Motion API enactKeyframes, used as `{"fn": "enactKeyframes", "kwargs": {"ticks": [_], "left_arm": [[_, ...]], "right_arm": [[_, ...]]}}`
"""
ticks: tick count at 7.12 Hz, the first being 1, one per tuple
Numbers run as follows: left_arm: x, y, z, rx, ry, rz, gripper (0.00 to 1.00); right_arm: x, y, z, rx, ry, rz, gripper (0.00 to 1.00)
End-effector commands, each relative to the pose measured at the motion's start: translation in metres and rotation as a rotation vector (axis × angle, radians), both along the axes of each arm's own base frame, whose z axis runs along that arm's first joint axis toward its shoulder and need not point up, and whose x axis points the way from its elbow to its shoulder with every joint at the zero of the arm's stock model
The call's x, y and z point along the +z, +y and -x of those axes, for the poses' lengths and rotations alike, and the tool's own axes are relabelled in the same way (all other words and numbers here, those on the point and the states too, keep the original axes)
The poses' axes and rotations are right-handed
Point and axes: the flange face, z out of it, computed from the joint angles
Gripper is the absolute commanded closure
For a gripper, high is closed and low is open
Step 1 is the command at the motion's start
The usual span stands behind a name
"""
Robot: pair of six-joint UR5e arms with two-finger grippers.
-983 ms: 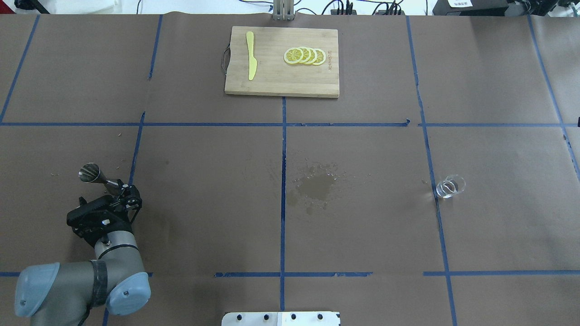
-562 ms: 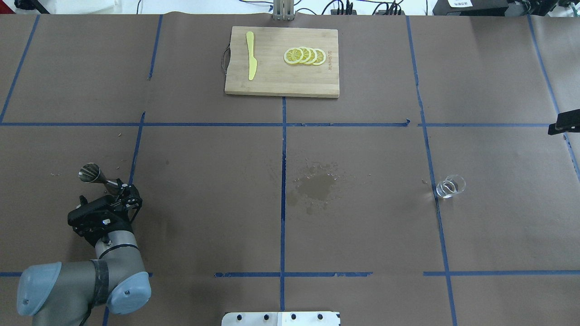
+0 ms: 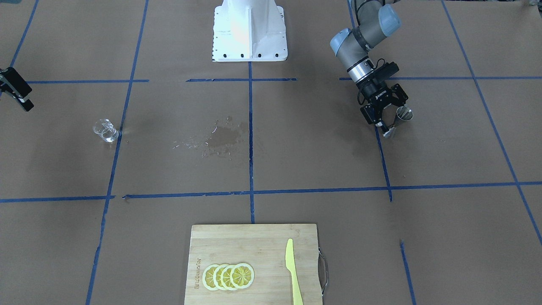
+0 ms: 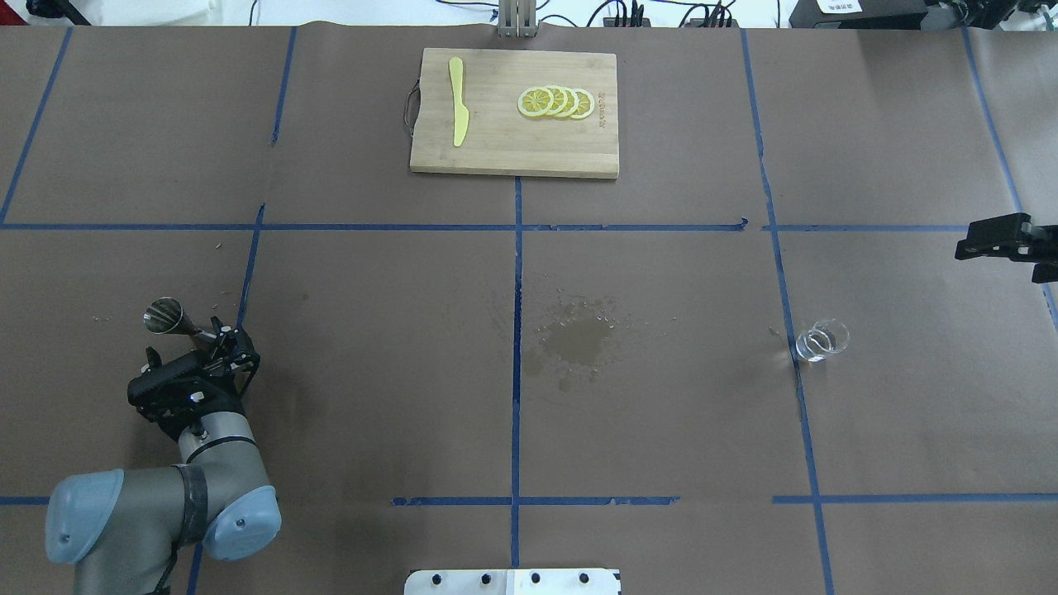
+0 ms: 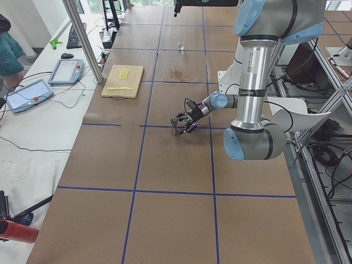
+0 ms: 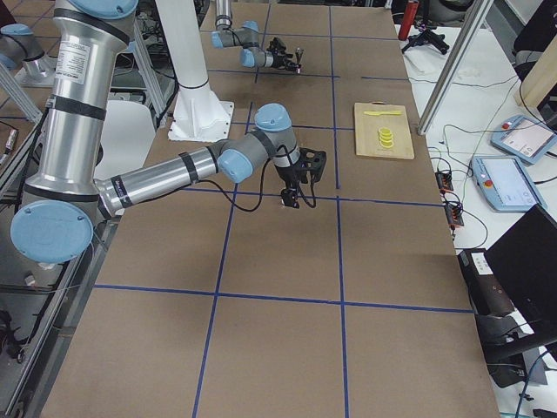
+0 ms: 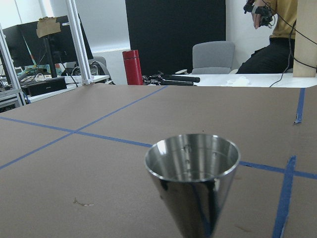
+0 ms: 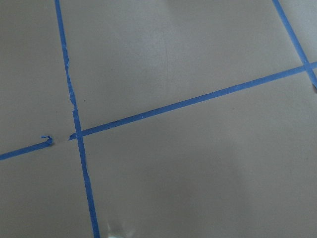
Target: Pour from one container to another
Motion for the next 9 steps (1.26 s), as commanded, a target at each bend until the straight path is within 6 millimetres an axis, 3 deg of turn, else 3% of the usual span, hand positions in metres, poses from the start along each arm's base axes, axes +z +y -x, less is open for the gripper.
{"fn": "enactKeyframes", "kwargs": {"ticks": [1, 5, 7, 9], "left_arm": [[0.001, -0.008, -0.002, -0.017, -0.003, -0.008, 0.11], [0.003, -0.029, 0.011, -0.057, -0.025, -0.033, 0.27], [-0.002, -0.032, -0.001, -0.057, -0.02, -0.034, 0.39], [-0.005, -0.035, -0.014, -0.057, -0.02, -0.034, 0.41]], "right_arm": [[-0.003, 0.004, 0.012, 0.001, 0.003, 0.004, 0.0], [-0.009, 0.014, 0.031, -0.01, -0.007, 0.021, 0.0], [-0.009, 0.015, 0.032, -0.013, -0.007, 0.024, 0.0], [-0.007, 0.016, 0.031, -0.012, -0.003, 0.027, 0.0]]}}
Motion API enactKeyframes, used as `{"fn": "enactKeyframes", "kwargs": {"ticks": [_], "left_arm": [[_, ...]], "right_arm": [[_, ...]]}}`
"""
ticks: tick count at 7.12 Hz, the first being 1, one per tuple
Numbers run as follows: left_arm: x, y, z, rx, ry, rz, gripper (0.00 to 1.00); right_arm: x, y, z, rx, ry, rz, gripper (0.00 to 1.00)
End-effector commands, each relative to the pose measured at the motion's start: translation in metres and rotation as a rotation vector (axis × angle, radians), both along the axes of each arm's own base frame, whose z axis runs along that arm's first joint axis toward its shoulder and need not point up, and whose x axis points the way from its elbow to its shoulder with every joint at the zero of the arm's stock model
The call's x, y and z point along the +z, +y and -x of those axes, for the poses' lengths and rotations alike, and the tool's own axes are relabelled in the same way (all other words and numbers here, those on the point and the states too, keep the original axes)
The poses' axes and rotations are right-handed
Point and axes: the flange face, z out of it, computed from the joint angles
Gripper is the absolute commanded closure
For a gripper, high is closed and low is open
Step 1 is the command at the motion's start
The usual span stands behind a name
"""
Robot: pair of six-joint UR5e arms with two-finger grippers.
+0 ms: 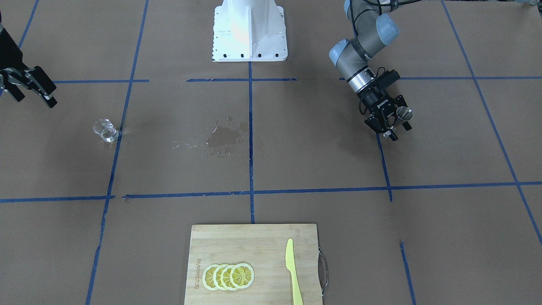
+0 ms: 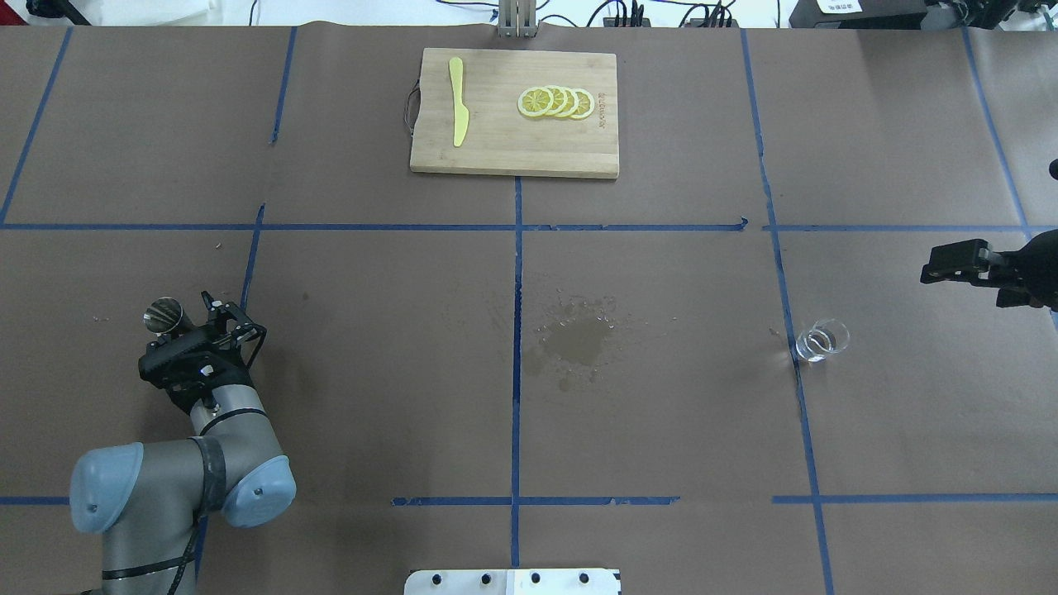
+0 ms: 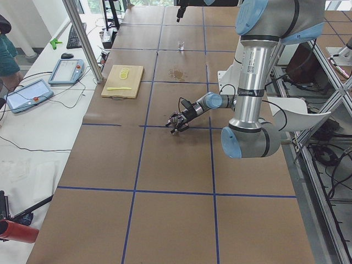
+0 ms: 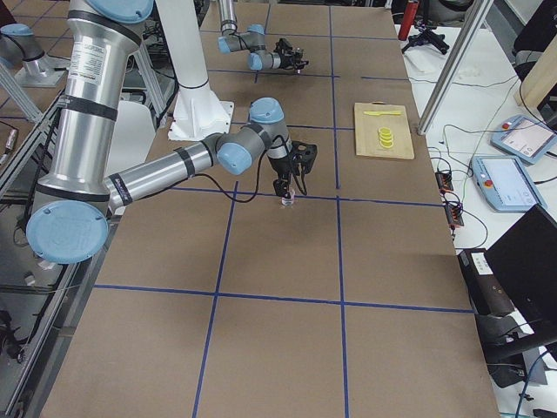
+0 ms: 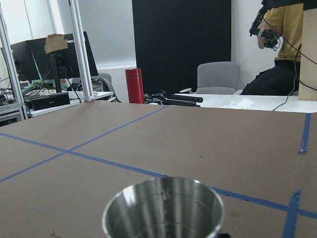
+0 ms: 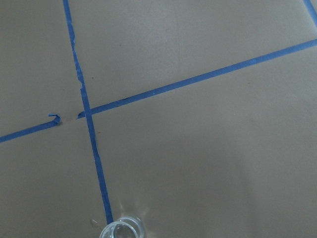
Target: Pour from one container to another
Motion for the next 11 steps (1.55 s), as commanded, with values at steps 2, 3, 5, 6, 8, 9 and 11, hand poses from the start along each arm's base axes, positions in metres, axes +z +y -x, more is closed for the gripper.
{"fn": "enactKeyframes", "kwargs": {"ticks": [2, 3, 5, 6, 8, 9, 11], "left_arm": [[0.0, -0.004, -0.005, -0.005, -0.009, 0.002, 0.48], [0.0, -0.005, -0.003, -0.008, -0.009, 0.002, 0.51], [0.0, -0.012, 0.002, -0.022, -0.009, 0.002, 0.98], [-0.002, -0.015, 0.006, -0.029, -0.011, 0.002, 1.0], [-0.032, -0.028, 0.027, -0.054, 0.004, -0.001, 1.0], [-0.052, -0.035, 0.042, -0.07, 0.023, -0.006, 1.0], [-0.092, -0.043, 0.05, -0.026, 0.021, -0.007, 1.0]], "right_arm": [[0.0, 0.004, 0.007, 0.005, -0.005, 0.019, 0.0], [-0.008, 0.012, 0.025, 0.02, 0.003, 0.016, 0.0], [-0.016, 0.026, 0.05, 0.025, 0.002, 0.019, 0.0], [-0.019, 0.027, 0.05, 0.024, -0.002, 0.015, 0.0], [-0.021, 0.028, 0.051, 0.021, -0.004, 0.013, 0.0], [-0.021, 0.029, 0.056, 0.024, 0.008, -0.002, 0.0], [-0.034, 0.055, 0.094, 0.088, 0.044, -0.069, 0.0]]}}
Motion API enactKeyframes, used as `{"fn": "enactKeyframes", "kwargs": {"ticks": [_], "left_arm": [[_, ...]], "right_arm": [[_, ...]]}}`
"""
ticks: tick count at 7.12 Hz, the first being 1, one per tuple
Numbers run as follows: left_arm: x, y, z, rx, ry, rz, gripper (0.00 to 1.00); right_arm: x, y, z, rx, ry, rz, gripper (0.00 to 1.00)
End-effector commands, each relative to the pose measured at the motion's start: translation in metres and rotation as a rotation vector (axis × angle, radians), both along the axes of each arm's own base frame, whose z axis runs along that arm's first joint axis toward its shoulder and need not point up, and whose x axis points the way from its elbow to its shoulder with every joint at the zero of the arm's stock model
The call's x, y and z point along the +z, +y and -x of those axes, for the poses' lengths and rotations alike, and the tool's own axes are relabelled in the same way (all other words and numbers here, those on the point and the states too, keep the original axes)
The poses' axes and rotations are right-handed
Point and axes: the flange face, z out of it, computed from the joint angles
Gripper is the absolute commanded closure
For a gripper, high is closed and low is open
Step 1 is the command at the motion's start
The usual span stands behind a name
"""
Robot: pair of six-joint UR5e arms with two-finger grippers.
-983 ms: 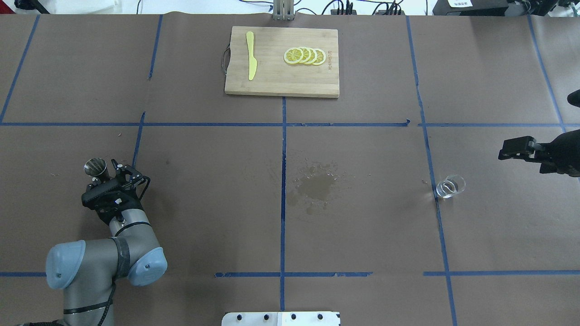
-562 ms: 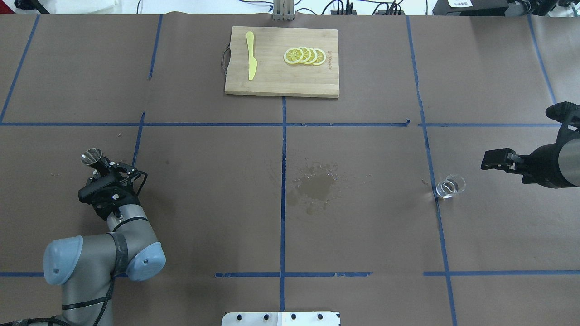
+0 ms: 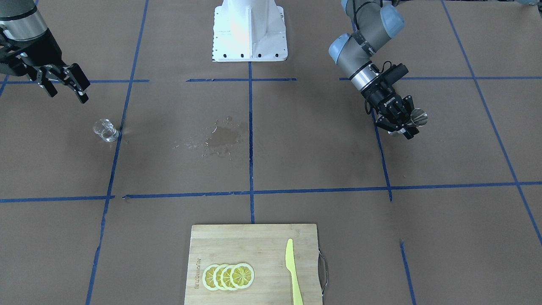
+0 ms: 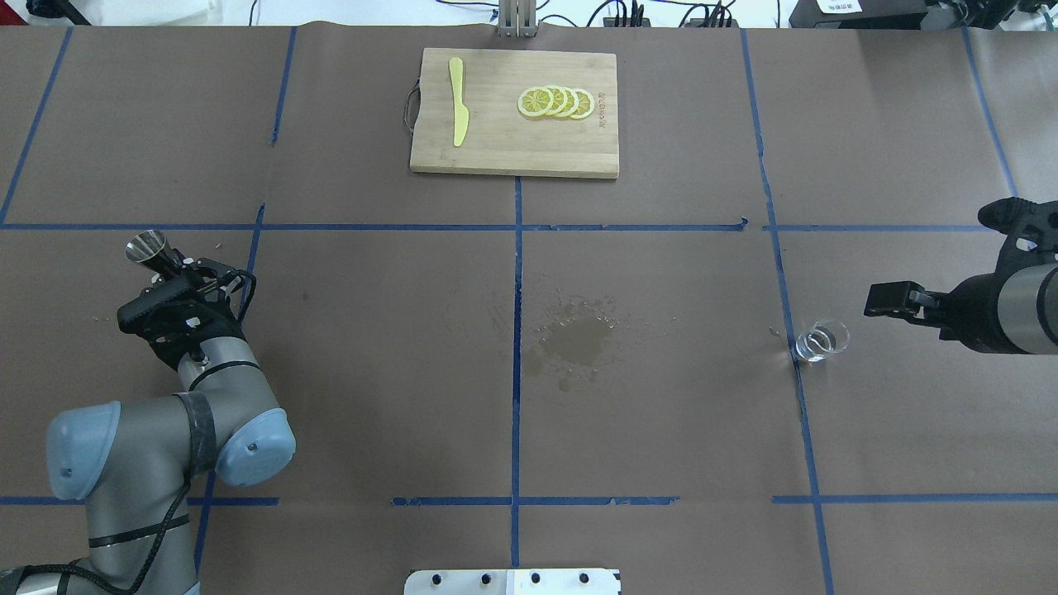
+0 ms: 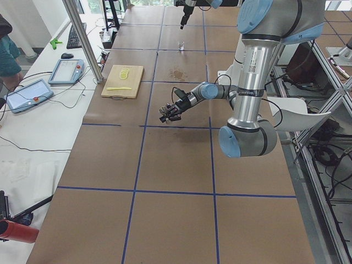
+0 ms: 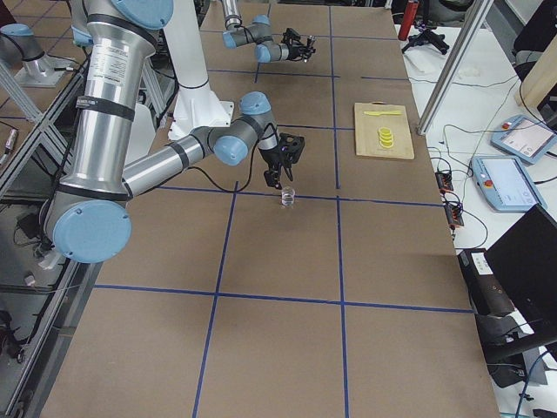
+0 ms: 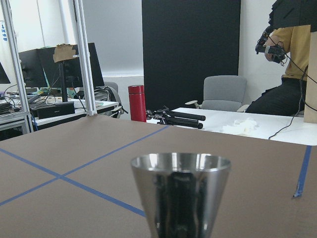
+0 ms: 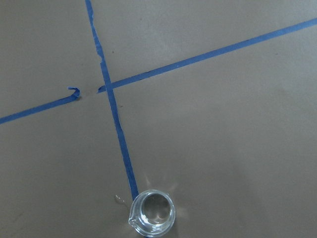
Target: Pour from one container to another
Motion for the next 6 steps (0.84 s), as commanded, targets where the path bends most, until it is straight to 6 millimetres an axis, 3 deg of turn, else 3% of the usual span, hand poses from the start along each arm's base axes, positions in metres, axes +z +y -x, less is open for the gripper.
{"fn": "enactKeyframes", "kwargs": {"ticks": [1, 2, 5, 6], "left_arm": [[-0.071, -0.007, -0.002, 0.072, 0.027, -0.018, 1.0], [-0.112, -0.005, 0.005, 0.107, 0.07, -0.041, 1.0], [-0.161, -0.003, 0.001, 0.248, 0.03, -0.068, 1.0], [-0.191, -0.004, -0.007, 0.347, 0.012, -0.11, 1.0]], "right_arm": [[-0.015, 0.033, 0.047, 0.08, 0.039, -0.104, 0.0], [-0.018, 0.041, 0.056, 0.07, 0.042, -0.127, 0.0], [-0.02, 0.061, 0.081, 0.105, 0.062, -0.205, 0.0], [-0.022, 0.072, 0.092, 0.133, 0.064, -0.241, 0.0]]}}
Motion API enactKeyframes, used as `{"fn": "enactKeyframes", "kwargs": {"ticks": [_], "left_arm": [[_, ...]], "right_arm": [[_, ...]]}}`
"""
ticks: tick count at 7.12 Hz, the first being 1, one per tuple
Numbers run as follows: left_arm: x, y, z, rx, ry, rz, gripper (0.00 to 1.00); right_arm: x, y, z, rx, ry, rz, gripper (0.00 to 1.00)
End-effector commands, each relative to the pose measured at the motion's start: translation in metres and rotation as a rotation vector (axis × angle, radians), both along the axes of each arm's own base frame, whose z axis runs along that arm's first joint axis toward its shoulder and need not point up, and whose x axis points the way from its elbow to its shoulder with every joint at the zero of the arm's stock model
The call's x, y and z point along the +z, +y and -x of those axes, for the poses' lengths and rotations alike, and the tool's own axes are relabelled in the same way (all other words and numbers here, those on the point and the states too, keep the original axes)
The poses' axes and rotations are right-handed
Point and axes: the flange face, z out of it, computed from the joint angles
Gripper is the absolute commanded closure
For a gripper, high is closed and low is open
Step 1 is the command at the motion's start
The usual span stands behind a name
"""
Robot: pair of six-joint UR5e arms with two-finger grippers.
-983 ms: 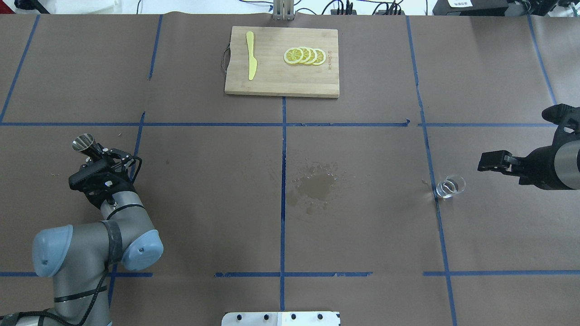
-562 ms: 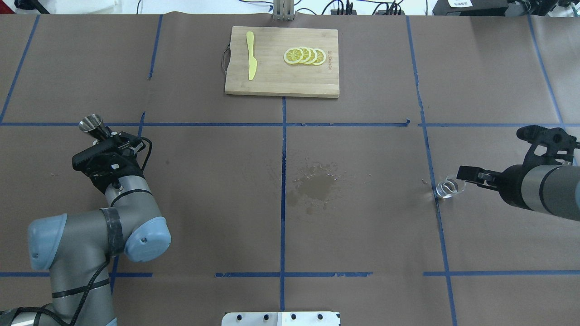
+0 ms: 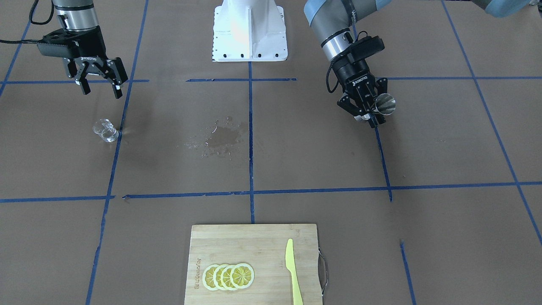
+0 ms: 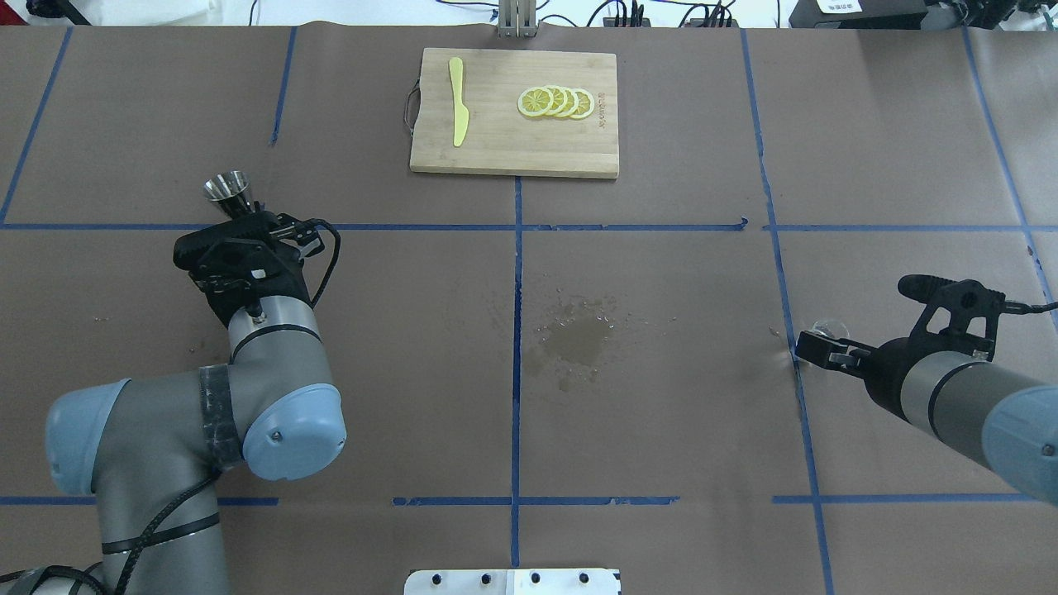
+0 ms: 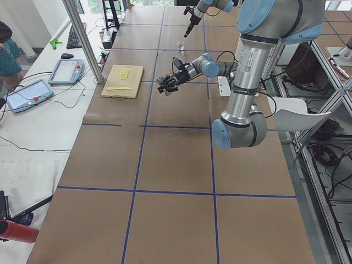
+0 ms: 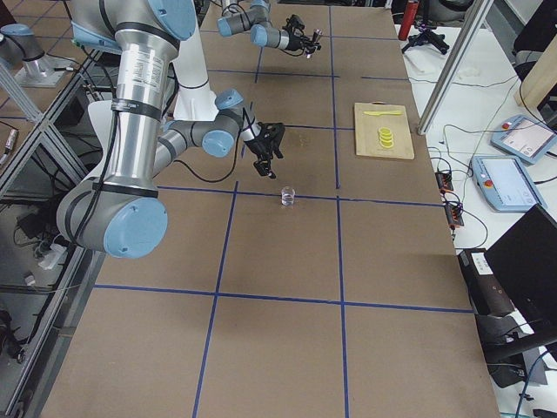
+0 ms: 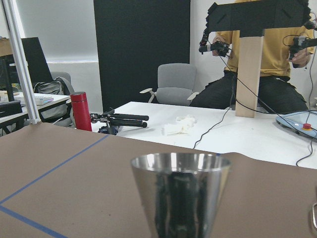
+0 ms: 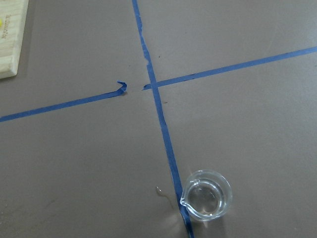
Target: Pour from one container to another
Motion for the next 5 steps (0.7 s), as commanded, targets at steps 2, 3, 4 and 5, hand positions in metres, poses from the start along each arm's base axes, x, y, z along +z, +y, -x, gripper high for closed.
{"fn": "enactKeyframes", "kwargs": {"ticks": [2, 3, 4, 5], "left_arm": [[-0.036, -0.001, -0.007, 0.157, 0.023, -0.115, 1.0], [-0.057, 0.003, -0.006, 0.226, 0.047, -0.198, 1.0], [-0.073, 0.007, 0.0, 0.298, 0.094, -0.317, 1.0], [-0.055, 0.007, -0.025, 0.427, 0.153, -0.384, 1.0]], "right_arm": [[-0.003, 0.019, 0.019, 0.039, -0.014, -0.038, 0.0], [-0.003, 0.018, 0.019, 0.049, -0.009, -0.048, 0.0], [-0.006, 0.017, 0.02, 0.062, -0.02, -0.051, 0.0], [-0.004, 0.016, 0.02, 0.092, -0.006, -0.078, 0.0]]}}
